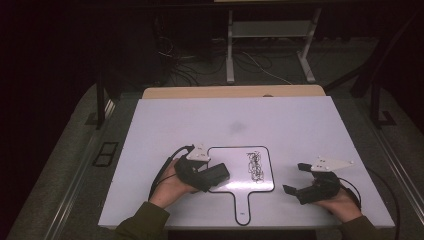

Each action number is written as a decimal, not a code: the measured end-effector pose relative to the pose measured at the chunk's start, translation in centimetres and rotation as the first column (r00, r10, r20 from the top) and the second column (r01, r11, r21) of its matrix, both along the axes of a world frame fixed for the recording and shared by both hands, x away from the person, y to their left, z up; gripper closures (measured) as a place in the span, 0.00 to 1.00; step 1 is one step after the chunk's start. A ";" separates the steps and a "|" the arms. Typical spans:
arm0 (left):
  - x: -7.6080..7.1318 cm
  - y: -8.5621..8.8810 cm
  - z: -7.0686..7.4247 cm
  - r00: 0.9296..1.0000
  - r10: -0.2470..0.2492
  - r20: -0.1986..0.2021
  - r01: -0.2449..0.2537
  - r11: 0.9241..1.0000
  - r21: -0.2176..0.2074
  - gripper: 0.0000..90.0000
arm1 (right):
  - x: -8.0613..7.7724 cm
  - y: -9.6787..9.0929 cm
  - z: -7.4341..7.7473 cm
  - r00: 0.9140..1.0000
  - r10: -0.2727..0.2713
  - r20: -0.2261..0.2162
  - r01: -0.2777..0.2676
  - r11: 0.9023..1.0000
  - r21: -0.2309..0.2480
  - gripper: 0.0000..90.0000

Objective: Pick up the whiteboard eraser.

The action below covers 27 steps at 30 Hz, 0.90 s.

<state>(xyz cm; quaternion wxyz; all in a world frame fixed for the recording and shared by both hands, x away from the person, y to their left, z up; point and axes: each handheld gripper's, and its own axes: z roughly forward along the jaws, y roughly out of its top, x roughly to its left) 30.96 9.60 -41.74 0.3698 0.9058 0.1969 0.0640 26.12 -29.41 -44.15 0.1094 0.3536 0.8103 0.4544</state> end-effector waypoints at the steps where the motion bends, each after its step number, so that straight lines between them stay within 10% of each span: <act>1: -0.1 -0.1 -0.1 1.000 0.000 -0.003 0.000 1.000 0.006 0.20 | 0.0 0.0 0.0 1.000 0.002 0.001 -0.002 1.000 0.000 0.00; 27: 0.2 -0.3 -1.0 0.998 -0.006 -0.055 0.013 0.991 0.134 0.41 | 0.0 0.1 -0.1 1.000 0.012 -0.006 -0.012 1.000 -0.008 0.00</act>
